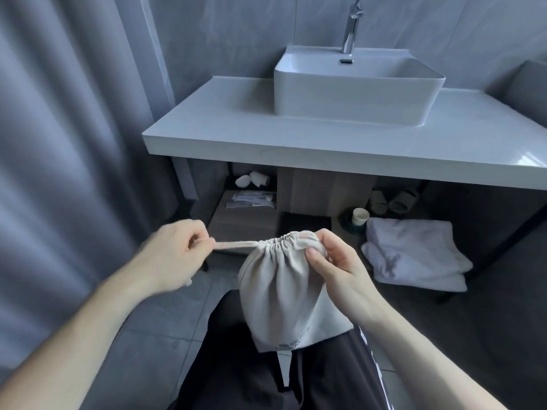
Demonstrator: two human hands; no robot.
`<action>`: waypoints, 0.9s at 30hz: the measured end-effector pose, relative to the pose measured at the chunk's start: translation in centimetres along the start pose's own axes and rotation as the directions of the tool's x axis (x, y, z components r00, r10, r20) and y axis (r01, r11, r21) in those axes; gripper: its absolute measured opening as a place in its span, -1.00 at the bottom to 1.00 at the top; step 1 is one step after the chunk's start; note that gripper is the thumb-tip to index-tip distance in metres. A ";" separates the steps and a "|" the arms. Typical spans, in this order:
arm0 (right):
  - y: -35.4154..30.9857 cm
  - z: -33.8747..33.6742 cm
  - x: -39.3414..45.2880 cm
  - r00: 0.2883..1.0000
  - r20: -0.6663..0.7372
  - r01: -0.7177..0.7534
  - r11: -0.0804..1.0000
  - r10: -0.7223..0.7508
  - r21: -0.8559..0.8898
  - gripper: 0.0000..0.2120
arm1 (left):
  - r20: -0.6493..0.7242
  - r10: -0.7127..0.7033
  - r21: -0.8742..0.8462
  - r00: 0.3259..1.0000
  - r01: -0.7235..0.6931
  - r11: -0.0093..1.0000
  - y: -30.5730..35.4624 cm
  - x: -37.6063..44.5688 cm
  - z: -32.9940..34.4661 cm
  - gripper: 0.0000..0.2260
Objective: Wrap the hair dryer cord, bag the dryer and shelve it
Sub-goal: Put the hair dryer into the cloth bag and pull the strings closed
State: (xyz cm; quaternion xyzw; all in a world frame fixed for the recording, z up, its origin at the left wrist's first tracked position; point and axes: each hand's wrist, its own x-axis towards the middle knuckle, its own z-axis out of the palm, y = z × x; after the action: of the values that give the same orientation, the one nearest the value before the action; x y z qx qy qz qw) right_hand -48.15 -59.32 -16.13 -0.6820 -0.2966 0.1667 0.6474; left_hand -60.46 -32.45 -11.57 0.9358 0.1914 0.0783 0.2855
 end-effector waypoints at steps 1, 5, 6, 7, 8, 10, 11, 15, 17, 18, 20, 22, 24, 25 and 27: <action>-0.2 0.1 0.2 1.000 0.009 0.003 1.000 -0.003 0.007 -0.82 | 0.048 0.002 0.027 0.999 -0.003 1.000 0.3 -0.1 0.4 -0.89; -1.0 0.6 1.2 0.999 0.028 0.031 0.999 -0.031 -0.015 -0.60 | 0.283 0.176 -0.224 0.943 -0.114 0.968 3.2 -0.8 1.5 -0.47; -1.2 0.7 1.3 0.999 0.027 0.034 0.999 -0.034 -0.008 -0.62 | 0.322 0.225 -0.265 0.920 -0.141 0.954 4.0 -0.9 1.9 -0.44; -1.4 0.8 1.4 0.999 0.021 0.043 0.999 -0.043 0.004 -0.65 | 0.340 0.254 -0.273 0.905 -0.164 0.948 4.6 -1.0 2.4 -0.45; -1.8 0.9 1.4 0.999 0.011 0.050 0.999 -0.050 0.015 -0.70 | 0.335 0.258 -0.277 0.906 -0.167 0.946 5.0 -0.8 2.9 -0.49; -2.3 0.7 1.6 0.998 -0.016 0.060 0.998 -0.059 0.033 -0.82 | 0.263 0.240 -0.323 0.935 -0.149 0.935 5.2 0.0 3.8 -0.65; -2.4 0.5 1.8 0.997 -0.032 0.067 0.997 -0.066 0.030 -0.83 | 0.217 0.242 -0.363 0.946 -0.152 0.919 5.1 0.4 4.3 -0.70; -3.0 -0.9 2.5 0.994 -0.087 0.063 0.997 -0.060 0.034 -0.78 | 0.125 0.273 -0.499 0.954 -0.177 0.848 5.0 2.1 6.5 -0.62; -3.0 -1.5 2.7 0.996 -0.079 0.048 0.999 -0.046 0.018 -0.63 | 0.130 0.246 -0.549 0.960 -0.137 0.824 5.0 3.2 7.3 -0.68; -2.8 -1.7 2.8 0.997 -0.075 0.033 0.999 -0.032 0.012 -0.60 | 0.121 0.240 -0.570 0.963 -0.131 0.811 5.0 3.9 7.8 -0.71; -2.5 -2.3 3.2 0.997 -0.071 -0.008 1.000 0.009 0.017 -0.69 | 0.086 0.224 -0.625 0.971 -0.122 0.771 5.2 5.1 8.8 -0.78; -1.9 -3.0 3.7 0.995 -0.081 -0.051 0.998 0.053 0.028 -0.82 | 0.065 0.218 -0.674 0.974 -0.118 0.729 5.7 6.2 9.4 -0.79; -1.5 -3.7 4.3 0.992 -0.087 -0.091 0.996 0.092 0.023 -0.91 | 0.075 0.215 -0.703 0.974 -0.102 0.704 6.5 7.4 9.7 -0.81; -1.2 -4.1 4.6 0.990 -0.080 -0.112 0.994 0.113 0.019 -0.89 | 0.089 0.210 -0.715 0.974 -0.085 0.694 6.6 8.2 9.8 -0.83; -0.6 -4.6 5.2 0.985 -0.042 -0.169 0.986 0.169 0.008 -0.74 | 0.123 0.195 -0.727 0.973 -0.045 0.686 6.6 9.8 10.0 -0.82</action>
State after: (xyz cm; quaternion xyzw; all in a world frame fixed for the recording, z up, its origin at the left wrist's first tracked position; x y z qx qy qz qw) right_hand -41.43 -59.72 -14.28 -0.7067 -0.2233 0.2072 0.6386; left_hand -46.89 -38.63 -15.72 0.7629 0.0555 0.0759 0.6397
